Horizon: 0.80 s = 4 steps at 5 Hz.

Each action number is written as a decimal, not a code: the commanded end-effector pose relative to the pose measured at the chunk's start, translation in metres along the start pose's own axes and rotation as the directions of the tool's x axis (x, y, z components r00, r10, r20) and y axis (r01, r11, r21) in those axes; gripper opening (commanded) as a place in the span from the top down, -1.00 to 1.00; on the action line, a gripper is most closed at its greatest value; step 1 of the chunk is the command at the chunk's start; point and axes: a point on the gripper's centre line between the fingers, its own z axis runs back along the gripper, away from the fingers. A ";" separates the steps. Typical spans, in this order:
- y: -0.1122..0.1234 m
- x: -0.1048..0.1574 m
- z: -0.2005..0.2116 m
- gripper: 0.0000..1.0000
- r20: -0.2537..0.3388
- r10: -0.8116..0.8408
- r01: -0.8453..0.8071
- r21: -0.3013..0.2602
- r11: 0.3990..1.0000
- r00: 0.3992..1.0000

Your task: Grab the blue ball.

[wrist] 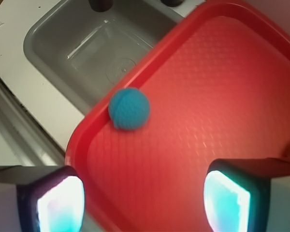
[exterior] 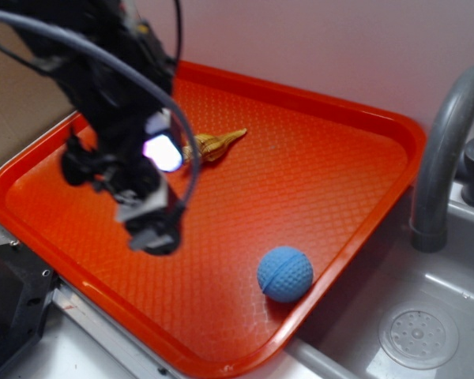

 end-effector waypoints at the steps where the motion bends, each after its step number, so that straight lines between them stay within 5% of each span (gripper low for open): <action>1: 0.011 0.007 -0.042 -1.00 0.002 -0.027 0.027 -0.027 0.999 1.000; 2: 0.004 0.018 -0.062 -1.00 0.067 -0.141 0.147 -0.098 0.984 0.988; 3: -0.012 0.026 -0.074 -1.00 0.057 -0.157 0.163 -0.130 0.978 0.986; 4: -0.024 0.028 -0.078 1.00 0.055 -0.174 0.182 -0.188 0.965 0.983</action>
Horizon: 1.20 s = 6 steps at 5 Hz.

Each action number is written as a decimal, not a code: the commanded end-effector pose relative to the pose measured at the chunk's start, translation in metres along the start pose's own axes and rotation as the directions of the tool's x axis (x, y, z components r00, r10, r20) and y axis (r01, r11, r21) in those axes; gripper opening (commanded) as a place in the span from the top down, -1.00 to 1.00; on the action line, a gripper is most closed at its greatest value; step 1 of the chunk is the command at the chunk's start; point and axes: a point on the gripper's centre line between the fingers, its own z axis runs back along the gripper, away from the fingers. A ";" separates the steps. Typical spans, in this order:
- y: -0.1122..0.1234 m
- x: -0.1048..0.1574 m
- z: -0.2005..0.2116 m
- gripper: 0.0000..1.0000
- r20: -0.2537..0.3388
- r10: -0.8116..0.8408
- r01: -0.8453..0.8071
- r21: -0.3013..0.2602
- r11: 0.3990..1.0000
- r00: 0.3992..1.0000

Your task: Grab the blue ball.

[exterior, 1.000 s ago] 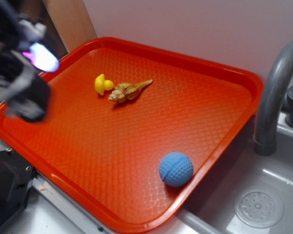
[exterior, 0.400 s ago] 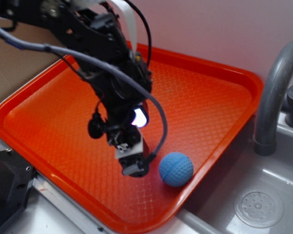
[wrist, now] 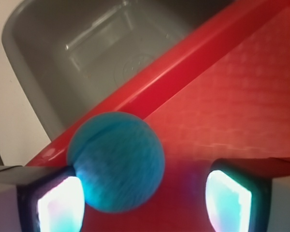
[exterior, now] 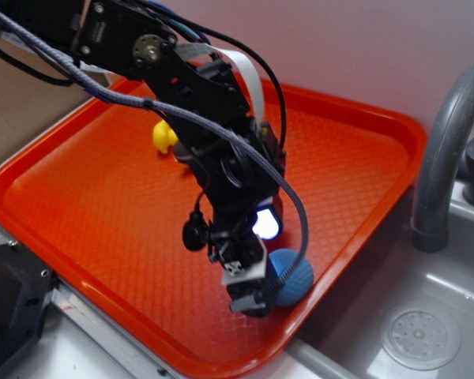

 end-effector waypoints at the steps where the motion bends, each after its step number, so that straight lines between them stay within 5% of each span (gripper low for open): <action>1: -0.026 0.010 0.002 1.00 0.028 -0.037 0.039 -0.082 0.996 0.999; 2: -0.028 0.008 0.008 1.00 0.006 -0.036 0.036 -0.048 0.998 0.999; 3: -0.010 -0.012 0.047 1.00 -0.007 0.142 -0.141 0.102 0.985 0.990; 4: 0.009 -0.030 0.108 1.00 -0.004 0.368 -0.356 0.247 0.901 0.930; 6: 0.011 -0.115 0.195 1.00 0.203 0.724 -0.748 0.282 0.602 0.659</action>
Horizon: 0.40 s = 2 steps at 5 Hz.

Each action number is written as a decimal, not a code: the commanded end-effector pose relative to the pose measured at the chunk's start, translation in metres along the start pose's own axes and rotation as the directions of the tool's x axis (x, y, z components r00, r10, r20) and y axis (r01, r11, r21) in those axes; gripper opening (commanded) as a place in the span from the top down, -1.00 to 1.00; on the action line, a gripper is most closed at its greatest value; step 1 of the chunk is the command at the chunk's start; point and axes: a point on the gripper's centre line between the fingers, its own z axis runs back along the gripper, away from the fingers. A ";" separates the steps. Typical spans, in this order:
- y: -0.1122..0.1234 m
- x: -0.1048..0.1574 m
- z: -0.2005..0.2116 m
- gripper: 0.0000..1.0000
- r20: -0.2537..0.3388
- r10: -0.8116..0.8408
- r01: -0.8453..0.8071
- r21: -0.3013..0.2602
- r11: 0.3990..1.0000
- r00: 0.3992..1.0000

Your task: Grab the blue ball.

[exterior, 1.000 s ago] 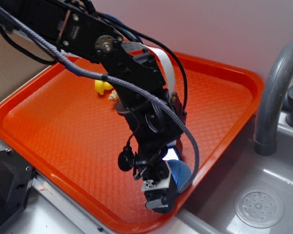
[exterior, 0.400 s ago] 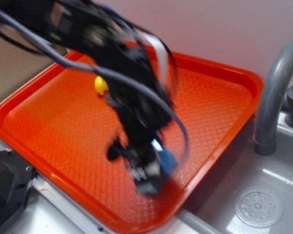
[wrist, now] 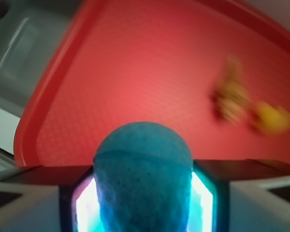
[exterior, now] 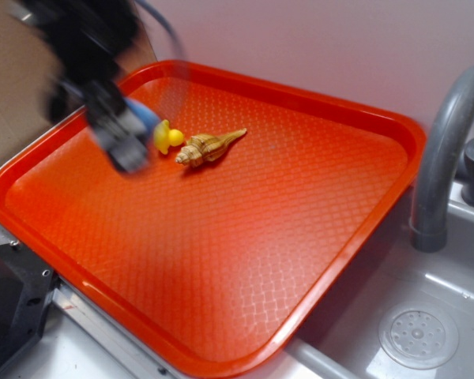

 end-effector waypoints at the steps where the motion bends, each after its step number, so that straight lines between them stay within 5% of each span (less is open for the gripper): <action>1: 0.041 -0.060 0.040 1.00 0.094 0.383 -0.389 0.056 0.920 0.919; 2: 0.040 -0.048 0.029 1.00 0.042 0.377 -0.379 0.130 0.916 0.925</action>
